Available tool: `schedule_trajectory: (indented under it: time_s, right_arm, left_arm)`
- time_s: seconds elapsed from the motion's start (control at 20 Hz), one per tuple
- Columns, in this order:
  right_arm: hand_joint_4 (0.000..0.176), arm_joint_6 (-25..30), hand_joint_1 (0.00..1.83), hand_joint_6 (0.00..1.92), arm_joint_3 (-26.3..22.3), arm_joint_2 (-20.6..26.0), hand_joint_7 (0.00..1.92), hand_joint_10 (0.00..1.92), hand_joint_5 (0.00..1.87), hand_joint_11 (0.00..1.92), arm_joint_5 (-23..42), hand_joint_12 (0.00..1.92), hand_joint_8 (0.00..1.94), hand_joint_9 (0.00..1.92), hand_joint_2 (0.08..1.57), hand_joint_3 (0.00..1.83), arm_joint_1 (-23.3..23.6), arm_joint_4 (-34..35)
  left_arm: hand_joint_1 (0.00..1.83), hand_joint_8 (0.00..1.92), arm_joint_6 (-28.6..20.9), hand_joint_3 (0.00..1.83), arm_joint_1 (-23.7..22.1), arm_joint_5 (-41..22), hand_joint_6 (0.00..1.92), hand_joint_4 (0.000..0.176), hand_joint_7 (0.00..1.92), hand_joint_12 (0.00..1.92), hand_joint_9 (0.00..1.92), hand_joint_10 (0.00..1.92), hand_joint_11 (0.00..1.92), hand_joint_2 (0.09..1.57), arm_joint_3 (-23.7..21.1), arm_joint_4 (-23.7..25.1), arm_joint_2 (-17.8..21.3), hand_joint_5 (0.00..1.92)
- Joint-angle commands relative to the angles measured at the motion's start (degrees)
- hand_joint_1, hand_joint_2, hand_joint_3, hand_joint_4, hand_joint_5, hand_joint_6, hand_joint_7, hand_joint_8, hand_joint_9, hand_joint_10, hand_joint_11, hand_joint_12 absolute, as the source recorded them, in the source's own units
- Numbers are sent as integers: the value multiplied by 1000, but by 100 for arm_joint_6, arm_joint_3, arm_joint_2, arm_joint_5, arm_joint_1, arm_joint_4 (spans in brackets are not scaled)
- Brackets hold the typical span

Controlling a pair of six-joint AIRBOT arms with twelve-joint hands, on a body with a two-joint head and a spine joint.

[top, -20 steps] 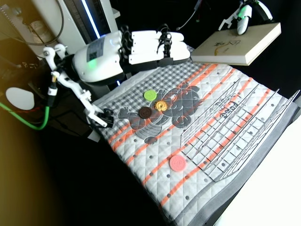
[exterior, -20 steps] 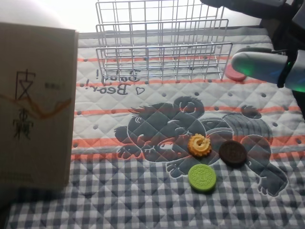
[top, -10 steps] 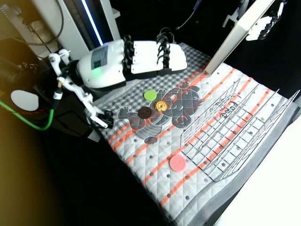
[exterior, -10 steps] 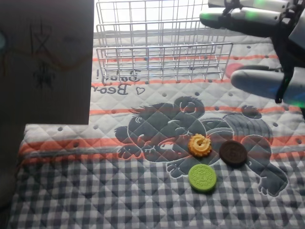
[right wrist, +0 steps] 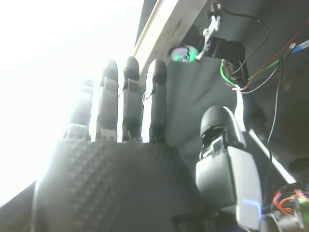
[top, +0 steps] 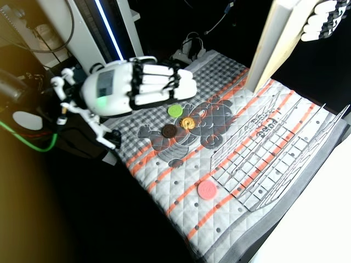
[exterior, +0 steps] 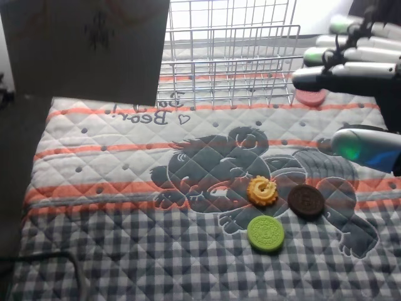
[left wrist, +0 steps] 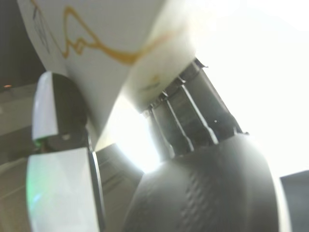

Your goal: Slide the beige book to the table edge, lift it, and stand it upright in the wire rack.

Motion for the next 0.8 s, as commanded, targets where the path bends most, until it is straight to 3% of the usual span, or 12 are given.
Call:
schedule_trajectory:
  time_s: [0.0, 0.05, 0.15, 0.25, 0.35, 0.6, 0.65, 0.75]
  right_arm:
    - [0, 35, 378, 28, -34, 4, 1075, 23, 1071, 969, 764, 275, 14, 1069, 1404, 3, 2, 115]
    - [0, 36, 544, 17, -48, 0, 1164, 8, 1155, 1059, 764, 226, 6, 1142, 1406, 4, -80, 162]
    - [0, 61, 656, 12, -65, -29, 1194, 0, 1197, 1107, 775, 162, 0, 1158, 1385, 0, -267, 313]
    - [0, 96, 706, 21, -65, -66, 1212, 3, 1246, 1126, 782, 158, 4, 1170, 1363, 0, -324, 369]
    - [0, 106, 677, 15, -62, -98, 1205, 6, 1251, 1143, 780, 160, 0, 1186, 1370, 1, -336, 395]
    - [0, 205, 750, 17, -5, -221, 1197, 3, 1277, 1137, 780, 159, 0, 1163, 1361, 0, -360, 449]
    - [0, 223, 717, 25, 8, -245, 1203, 4, 1302, 1140, 780, 162, 2, 1171, 1363, 0, -367, 450]
    - [0, 271, 702, 15, 41, -289, 1210, 6, 1290, 1139, 780, 162, 2, 1184, 1365, 1, -387, 450]
  left_arm:
    - [1368, 1042, -116, 0, -232, -521, 1007, 0, 926, 996, 1012, 1148, 981, 1123, 33, -30, 19, 868]
    - [1365, 1033, -133, 1, -614, -327, 998, 0, 917, 1034, 1030, 1136, 984, 1119, 36, 291, 24, 881]
    - [1360, 1037, -138, 0, -1478, 116, 1071, 0, 899, 1075, 1013, 1148, 918, 1130, 16, 969, 50, 850]
    - [1363, 1145, -134, 0, -1842, 218, 1171, 0, 819, 1098, 931, 1256, 904, 1162, -7, 1192, 59, 796]
    - [1370, 1076, -21, 0, -2028, 241, 1134, 0, 846, 1080, 999, 1142, 951, 1138, -6, 1219, 27, 837]
    - [1358, 1130, 518, 0, -2225, 226, 1282, 0, 763, 1059, 949, 1215, 992, 1173, 44, 775, -235, 781]
    - [1452, 1032, 534, 0, -2193, 210, 1227, 0, 772, 1441, 929, 1098, 925, 1149, 100, 662, -321, 795]
    - [1362, 1098, 534, 0, -2091, 127, 1273, 0, 789, 1088, 922, 1187, 919, 1163, 193, 450, -470, 828]
